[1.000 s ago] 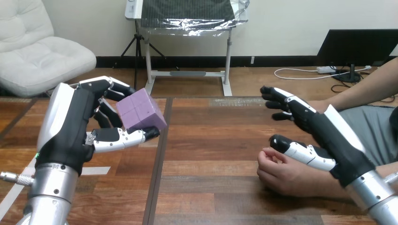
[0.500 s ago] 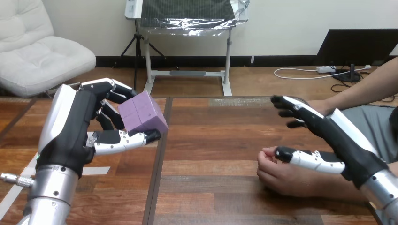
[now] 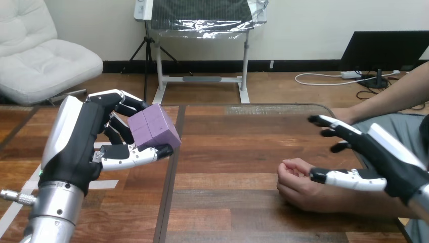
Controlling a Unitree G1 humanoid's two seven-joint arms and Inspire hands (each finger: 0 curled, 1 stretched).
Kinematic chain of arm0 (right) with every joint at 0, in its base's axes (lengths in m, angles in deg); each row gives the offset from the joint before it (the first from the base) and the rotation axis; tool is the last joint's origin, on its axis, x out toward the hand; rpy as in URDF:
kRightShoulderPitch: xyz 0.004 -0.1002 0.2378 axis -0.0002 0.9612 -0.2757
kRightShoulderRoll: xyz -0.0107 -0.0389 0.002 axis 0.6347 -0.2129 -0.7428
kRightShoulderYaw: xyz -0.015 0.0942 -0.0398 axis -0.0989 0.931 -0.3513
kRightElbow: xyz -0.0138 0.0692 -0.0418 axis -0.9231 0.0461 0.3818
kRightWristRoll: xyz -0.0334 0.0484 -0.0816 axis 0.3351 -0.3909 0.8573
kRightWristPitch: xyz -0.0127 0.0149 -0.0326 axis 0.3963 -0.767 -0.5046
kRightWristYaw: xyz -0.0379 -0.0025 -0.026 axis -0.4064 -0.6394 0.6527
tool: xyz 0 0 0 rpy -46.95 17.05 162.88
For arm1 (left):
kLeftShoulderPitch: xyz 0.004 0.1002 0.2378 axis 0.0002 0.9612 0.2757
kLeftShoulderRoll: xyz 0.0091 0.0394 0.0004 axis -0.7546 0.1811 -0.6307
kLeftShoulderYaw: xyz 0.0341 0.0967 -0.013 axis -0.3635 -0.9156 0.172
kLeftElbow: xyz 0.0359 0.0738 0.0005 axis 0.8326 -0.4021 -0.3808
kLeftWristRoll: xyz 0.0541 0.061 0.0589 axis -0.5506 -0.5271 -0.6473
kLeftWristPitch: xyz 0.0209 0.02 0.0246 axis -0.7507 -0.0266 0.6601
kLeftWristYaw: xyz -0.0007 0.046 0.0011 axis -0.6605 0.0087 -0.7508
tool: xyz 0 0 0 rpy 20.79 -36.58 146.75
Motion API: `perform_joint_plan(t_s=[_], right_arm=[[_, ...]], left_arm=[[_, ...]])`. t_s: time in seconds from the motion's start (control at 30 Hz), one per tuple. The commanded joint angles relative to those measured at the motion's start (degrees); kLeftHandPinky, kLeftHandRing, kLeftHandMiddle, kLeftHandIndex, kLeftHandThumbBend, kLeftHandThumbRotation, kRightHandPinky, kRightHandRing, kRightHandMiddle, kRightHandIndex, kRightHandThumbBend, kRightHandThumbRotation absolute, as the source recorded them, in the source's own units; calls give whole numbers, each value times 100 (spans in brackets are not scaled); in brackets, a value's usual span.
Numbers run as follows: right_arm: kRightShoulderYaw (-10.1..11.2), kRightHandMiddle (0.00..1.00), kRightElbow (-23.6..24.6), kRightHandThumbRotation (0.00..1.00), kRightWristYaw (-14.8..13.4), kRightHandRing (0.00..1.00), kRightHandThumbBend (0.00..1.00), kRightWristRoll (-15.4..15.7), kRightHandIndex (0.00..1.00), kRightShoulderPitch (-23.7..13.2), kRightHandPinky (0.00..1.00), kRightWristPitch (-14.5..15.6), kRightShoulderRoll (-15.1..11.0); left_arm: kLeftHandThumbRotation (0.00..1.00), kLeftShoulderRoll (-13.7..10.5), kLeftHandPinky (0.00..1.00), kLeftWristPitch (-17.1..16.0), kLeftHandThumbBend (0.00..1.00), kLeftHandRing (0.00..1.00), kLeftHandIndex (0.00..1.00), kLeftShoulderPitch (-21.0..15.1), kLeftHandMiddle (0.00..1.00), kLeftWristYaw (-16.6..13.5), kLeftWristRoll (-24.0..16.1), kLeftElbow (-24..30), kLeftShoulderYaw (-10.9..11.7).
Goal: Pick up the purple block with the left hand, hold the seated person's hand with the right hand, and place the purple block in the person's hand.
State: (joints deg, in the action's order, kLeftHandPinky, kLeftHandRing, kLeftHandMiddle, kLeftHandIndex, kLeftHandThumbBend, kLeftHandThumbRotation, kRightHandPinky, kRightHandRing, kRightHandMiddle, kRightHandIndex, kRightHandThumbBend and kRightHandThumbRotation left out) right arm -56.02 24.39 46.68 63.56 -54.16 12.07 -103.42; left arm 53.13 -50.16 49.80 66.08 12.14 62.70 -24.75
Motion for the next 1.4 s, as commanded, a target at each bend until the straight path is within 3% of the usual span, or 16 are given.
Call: perform_joint_plan(t_s=[0.0,0.5,0.7,1.13,1.37], right_arm=[[126,95,-57,62,-15,91,93,63,93,-391,76,25,-345],[56,94,-255,52,21,91,93,254,93,-338,76,274,-727],[31,94,-215,51,72,91,97,295,93,-295,75,526,-826],[2,94,-280,47,51,91,97,513,93,-261,74,535,-960],[-48,93,-337,44,76,92,98,659,93,-277,80,514,-1043]], left_arm=[[0,28,27,-176,58,34,42,-212,40,-13,40,256,106],[0,45,27,-69,57,34,42,-194,40,53,48,290,95],[0,44,27,-93,57,34,42,-190,40,69,68,266,96],[0,29,28,-83,57,35,43,-181,40,116,45,239,99],[0,16,28,-141,57,35,43,-177,41,137,69,212,109]])
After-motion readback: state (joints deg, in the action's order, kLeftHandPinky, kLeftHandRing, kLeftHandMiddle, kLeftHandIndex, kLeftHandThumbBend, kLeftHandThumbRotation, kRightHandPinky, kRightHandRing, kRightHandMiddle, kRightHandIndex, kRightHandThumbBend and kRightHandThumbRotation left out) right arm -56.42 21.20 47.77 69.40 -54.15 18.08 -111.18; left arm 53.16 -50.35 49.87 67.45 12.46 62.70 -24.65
